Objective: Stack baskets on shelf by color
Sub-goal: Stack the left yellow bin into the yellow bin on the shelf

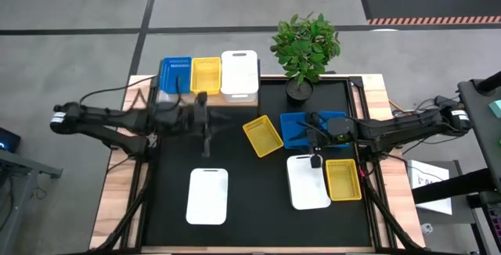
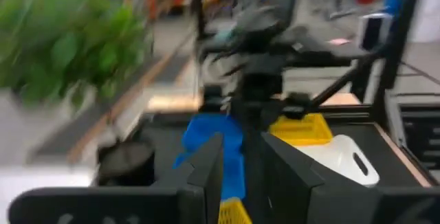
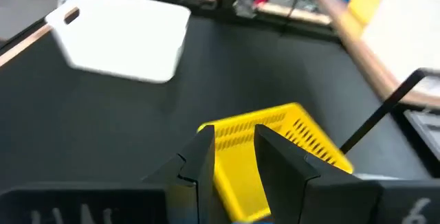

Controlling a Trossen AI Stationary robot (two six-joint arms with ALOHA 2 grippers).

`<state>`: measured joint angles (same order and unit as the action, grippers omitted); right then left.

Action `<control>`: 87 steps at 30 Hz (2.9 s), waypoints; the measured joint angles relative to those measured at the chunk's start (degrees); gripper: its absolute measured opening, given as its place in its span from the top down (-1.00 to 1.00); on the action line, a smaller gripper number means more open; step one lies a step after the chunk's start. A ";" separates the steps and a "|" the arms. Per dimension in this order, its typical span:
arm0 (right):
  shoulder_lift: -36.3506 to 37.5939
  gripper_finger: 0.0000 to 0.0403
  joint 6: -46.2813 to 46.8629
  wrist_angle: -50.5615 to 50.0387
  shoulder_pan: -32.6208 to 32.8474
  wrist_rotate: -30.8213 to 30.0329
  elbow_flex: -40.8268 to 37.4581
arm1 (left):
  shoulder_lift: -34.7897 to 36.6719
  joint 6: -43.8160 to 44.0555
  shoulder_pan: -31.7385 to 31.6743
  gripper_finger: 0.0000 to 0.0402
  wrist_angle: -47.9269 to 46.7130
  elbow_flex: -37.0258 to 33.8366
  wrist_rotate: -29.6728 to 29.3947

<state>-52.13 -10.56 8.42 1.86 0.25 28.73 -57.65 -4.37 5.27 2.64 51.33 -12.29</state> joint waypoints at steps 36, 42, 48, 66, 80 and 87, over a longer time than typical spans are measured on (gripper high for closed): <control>-52.48 0.23 -2.09 -54.53 -1.87 -0.37 51.45 | 31.23 -18.53 1.97 0.60 34.35 -32.22 0.70; -54.67 0.60 -3.78 -54.49 -1.78 -0.28 52.48 | 34.57 -18.46 1.97 0.60 34.24 -33.38 0.68; -54.50 0.93 -3.57 -54.99 -1.44 -0.48 53.27 | 37.46 -18.51 1.97 0.60 34.23 -35.04 0.65; -54.28 0.96 -0.03 -58.93 6.48 -0.28 67.84 | 42.05 -18.38 1.97 0.60 34.20 -36.72 0.61; -54.26 0.96 -10.73 -52.20 5.71 -0.40 83.65 | 42.20 -18.33 1.97 0.60 34.24 -36.74 0.26; -54.24 0.96 -16.40 -46.16 2.17 -0.90 86.65 | 42.20 -18.35 1.99 0.60 34.26 -36.74 0.33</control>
<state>-106.37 -26.95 -37.74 4.03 -0.64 115.38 -15.44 -22.72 7.26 36.91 14.59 -11.97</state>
